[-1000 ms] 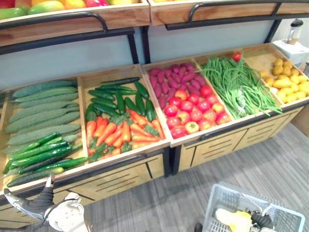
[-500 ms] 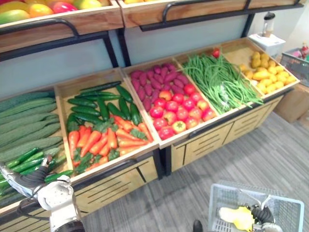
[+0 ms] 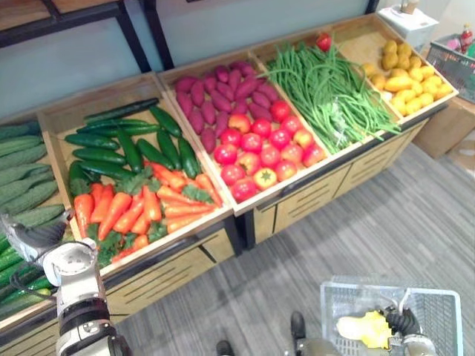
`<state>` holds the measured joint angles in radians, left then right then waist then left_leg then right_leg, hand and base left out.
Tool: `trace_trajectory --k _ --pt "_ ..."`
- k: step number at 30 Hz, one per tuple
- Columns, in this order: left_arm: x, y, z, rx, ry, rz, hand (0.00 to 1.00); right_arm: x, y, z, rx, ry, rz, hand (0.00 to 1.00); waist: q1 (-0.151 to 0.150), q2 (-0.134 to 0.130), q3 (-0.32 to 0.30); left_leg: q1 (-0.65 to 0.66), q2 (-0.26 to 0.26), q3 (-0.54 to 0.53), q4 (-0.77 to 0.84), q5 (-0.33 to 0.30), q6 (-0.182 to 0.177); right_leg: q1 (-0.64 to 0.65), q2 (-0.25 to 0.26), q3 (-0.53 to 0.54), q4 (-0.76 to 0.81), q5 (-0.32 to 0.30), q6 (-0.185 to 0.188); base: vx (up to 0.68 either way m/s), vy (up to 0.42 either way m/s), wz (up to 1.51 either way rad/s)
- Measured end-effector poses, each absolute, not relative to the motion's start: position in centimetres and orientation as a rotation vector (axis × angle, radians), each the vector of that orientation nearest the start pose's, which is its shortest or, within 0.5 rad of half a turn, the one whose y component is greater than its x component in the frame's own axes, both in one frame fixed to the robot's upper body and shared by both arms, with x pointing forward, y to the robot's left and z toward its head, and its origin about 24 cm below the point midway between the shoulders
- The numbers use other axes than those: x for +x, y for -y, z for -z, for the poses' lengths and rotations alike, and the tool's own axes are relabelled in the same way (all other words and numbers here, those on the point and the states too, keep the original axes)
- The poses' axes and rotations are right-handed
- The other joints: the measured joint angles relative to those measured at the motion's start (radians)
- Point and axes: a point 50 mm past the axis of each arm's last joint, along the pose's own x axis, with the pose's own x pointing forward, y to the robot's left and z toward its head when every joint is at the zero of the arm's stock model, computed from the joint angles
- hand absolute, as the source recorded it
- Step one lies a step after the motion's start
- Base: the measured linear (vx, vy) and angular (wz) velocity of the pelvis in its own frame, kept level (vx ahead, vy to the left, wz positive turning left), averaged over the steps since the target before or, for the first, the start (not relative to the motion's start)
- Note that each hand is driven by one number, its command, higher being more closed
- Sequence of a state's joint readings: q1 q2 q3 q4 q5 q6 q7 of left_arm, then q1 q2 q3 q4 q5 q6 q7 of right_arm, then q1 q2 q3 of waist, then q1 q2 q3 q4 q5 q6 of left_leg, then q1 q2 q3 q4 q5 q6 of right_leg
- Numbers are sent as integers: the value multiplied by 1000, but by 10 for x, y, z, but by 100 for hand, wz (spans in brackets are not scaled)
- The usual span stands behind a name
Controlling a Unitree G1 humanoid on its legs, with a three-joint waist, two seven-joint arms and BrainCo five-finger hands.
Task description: Pick vegetable in the basket
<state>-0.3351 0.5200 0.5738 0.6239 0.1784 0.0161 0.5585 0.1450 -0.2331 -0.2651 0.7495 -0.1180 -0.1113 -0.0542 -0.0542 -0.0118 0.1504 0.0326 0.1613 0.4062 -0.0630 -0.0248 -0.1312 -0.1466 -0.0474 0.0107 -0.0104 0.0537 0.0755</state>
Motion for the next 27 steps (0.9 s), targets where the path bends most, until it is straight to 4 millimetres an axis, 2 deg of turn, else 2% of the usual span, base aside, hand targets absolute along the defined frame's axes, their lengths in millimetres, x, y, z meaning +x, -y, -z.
trace_trajectory --k 6,11,17,24,27 --pt "266 -387 -102 520 -54 -1094 0 150 279 96 -280 -688 338 100 2 -14 51 -44 -1 18 26 -4 5 -48 0 26 13 11 -3 -2 -15 -9" --pt "284 -373 -107 582 -42 -1000 0 158 277 93 -275 -661 336 100 0 -24 74 -65 1 22 36 -4 5 -69 2 35 13 20 -6 -10 -21 -4" --pt "290 -370 -113 610 -35 -984 0 168 275 86 -275 -611 333 100 2 -31 111 -68 5 25 41 -4 5 -72 6 42 13 25 -10 3 -7 -2" --pt "289 -372 -100 606 -105 -977 0 175 274 82 -277 -578 334 100 1 -42 139 -83 7 25 49 -4 5 -84 8 45 12 31 -13 1 -2 -1" --pt "288 -375 -101 610 -106 -990 0 176 274 81 -279 -575 342 100 3 -46 146 -85 7 28 49 -4 5 -88 9 49 12 33 -14 6 -10 -3"
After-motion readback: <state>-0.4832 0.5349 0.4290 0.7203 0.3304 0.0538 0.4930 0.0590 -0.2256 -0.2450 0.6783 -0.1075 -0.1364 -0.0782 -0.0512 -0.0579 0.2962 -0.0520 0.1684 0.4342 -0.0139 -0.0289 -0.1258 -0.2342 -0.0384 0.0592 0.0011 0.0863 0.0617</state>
